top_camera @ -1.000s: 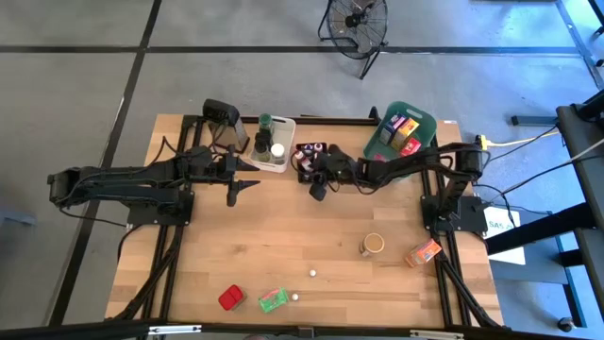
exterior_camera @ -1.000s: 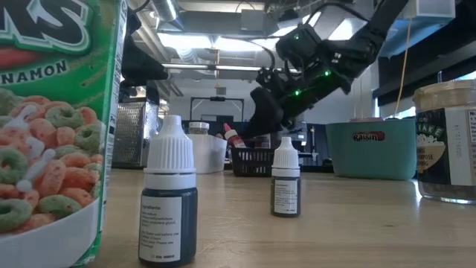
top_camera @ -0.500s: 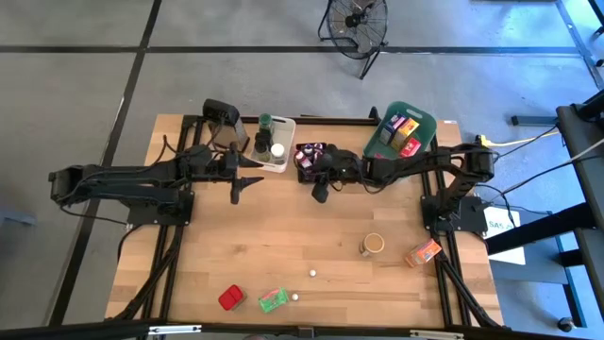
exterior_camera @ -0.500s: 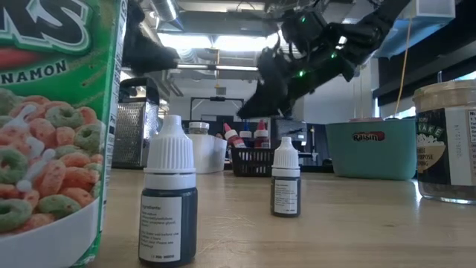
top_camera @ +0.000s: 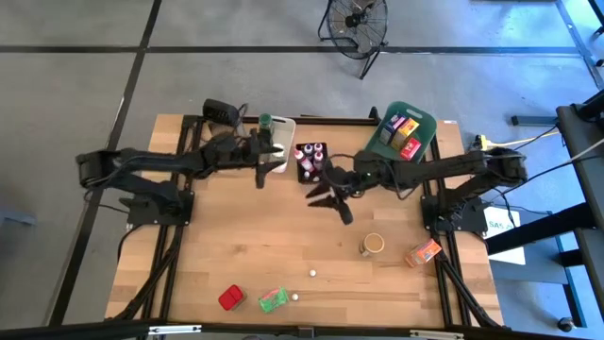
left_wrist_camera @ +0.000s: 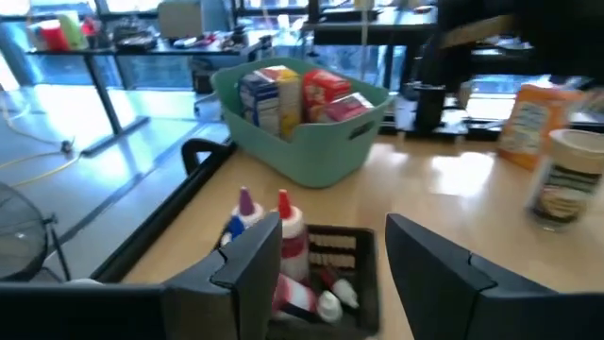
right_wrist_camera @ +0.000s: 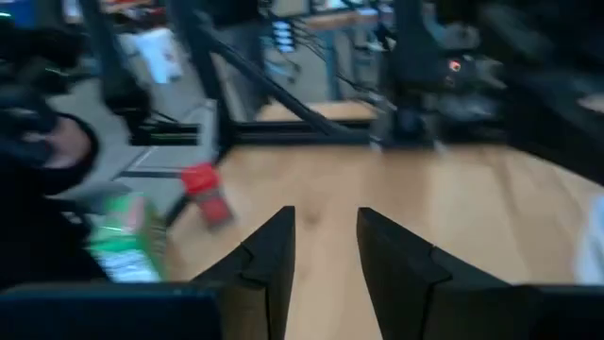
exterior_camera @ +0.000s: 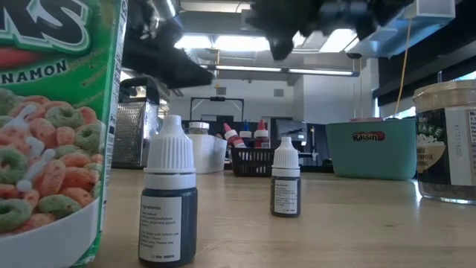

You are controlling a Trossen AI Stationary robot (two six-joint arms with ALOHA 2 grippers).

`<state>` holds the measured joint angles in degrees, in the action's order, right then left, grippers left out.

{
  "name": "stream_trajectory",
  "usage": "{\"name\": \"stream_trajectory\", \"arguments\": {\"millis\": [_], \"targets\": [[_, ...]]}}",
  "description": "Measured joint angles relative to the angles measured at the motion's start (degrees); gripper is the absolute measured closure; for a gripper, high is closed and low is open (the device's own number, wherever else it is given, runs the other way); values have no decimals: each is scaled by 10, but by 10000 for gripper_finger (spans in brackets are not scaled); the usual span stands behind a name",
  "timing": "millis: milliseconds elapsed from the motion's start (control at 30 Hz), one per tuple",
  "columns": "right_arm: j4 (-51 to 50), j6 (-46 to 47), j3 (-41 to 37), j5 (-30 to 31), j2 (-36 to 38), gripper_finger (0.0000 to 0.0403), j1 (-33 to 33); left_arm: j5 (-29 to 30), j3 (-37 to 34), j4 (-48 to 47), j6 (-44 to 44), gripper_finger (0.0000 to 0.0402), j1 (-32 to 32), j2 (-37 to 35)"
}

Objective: Pick & Place Kitchen Items
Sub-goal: Adjust the large pink food coloring bottle

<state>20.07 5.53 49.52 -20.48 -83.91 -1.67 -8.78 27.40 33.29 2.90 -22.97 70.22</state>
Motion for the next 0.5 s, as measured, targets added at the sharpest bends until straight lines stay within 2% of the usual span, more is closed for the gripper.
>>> {"name": "stream_trajectory", "arguments": {"millis": [167,300,367,500], "targets": [[-4,-17,0,-15,18,284,44,-2,65,4,3,217,-25,86],[-6,-47,0,-23,18,284,73,-41,108,1,13,217,-41,152],[-8,-60,0,-23,18,284,85,-62,123,-4,22,217,-48,181],[-8,-64,0,-23,18,284,102,-64,133,-4,22,217,-61,218]]}}
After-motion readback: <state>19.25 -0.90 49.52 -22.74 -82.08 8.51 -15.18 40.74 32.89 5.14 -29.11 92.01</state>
